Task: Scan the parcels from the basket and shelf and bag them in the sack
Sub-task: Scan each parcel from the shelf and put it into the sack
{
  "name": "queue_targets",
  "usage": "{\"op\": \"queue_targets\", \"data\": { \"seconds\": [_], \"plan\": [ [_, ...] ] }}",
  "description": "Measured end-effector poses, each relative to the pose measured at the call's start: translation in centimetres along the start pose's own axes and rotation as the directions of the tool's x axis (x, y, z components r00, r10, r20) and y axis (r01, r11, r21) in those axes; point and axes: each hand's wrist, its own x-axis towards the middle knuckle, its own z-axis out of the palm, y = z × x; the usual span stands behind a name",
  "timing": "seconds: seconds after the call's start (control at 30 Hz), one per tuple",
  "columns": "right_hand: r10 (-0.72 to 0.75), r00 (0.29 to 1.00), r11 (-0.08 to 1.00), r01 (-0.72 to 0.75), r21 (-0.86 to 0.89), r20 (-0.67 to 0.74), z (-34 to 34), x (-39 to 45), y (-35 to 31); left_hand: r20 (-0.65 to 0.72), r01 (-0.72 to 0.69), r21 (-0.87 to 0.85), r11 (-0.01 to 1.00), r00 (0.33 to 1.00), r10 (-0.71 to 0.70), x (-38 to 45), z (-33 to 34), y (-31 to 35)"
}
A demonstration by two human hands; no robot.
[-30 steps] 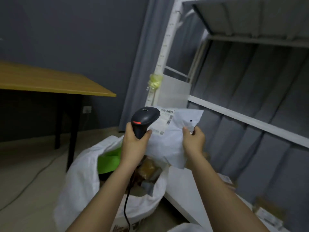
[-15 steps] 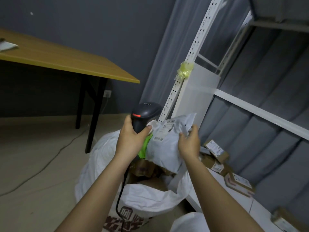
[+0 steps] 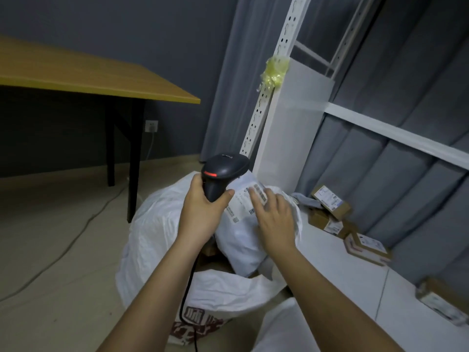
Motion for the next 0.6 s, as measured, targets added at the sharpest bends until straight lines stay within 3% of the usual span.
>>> {"op": "queue_targets", "data": {
  "seconds": [0.03, 0.07, 0.1, 0.13, 0.17, 0.2, 0.23, 0.3, 0.37, 0.43, 0.47, 0.53, 0.6],
  "plan": [
    [-0.119, 0.992, 0.985, 0.123, -0.12, 0.037, -0.5, 0.0, 0.3, 0.007, 0.006, 0.009, 1.0, 1.0, -0.006, 0.0, 0.3, -0.2],
    [-0.197, 0.958, 0.96, 0.232, -0.158, 0.21, -0.8, 0.1, 0.5, 0.015, 0.016, 0.022, 1.0, 1.0, -0.016, -0.1, 0.6, -0.3],
    [-0.208, 0.872, 0.957, 0.276, -0.093, 0.444, -0.7, 0.1, 0.7, 0.021, 0.03, 0.027, 0.999, 0.999, -0.03, -0.2, 0.9, -0.4],
    [-0.178, 0.722, 0.975, 0.223, 0.019, 0.668, -0.4, -0.1, 0.8, 0.025, 0.043, 0.018, 0.999, 0.999, -0.044, -0.3, 1.1, -0.5],
    [-0.16, 0.518, 0.987, 0.088, 0.134, 0.84, -0.4, -0.3, 0.9, 0.028, 0.053, 0.006, 0.999, 0.998, -0.053, -0.4, 1.4, -0.6],
    [-0.168, 0.366, 0.974, -0.083, 0.212, 0.915, -0.3, -0.4, 0.9, 0.034, 0.056, -0.002, 0.998, 0.998, -0.056, -0.5, 1.6, -0.6],
    [-0.186, 0.308, 0.944, -0.208, 0.257, 0.933, -0.2, -0.6, 0.8, 0.044, 0.053, -0.006, 0.999, 0.998, -0.053, -0.7, 1.8, -0.5],
    [-0.216, 0.351, 0.926, -0.224, 0.306, 0.911, -0.1, -0.8, 0.6, 0.066, 0.04, -0.011, 0.999, 0.997, -0.039, -1.2, 2.2, -0.1],
    [-0.23, 0.554, 0.93, -0.115, 0.348, 0.8, -0.2, -0.3, 0.9, 0.09, 0.026, -0.006, 1.0, 0.996, -0.025, -1.5, 2.7, 0.2],
    [-0.228, 0.785, 0.896, -0.062, 0.44, 0.575, -0.7, -0.2, 2.3, 0.118, 0.007, 0.001, 1.0, 0.993, -0.007, -1.9, 3.6, 0.6],
    [-0.212, 0.865, 0.884, -0.029, 0.467, 0.455, -1.1, -0.4, 3.5, 0.128, 0.002, 0.004, 1.0, 0.992, -0.003, -2.1, 4.3, 0.8],
    [-0.132, 0.956, 0.88, -0.008, 0.474, 0.261, -1.6, -1.3, 6.5, 0.153, -0.008, 0.006, 1.0, 0.988, 0.007, -2.6, 6.1, 1.3],
    [0.017, 0.992, 0.871, -0.077, 0.486, 0.126, -1.8, -2.6, 9.9, 0.201, -0.012, -0.004, 1.0, 0.979, 0.013, -3.2, 8.6, 2.0]
  ]
}}
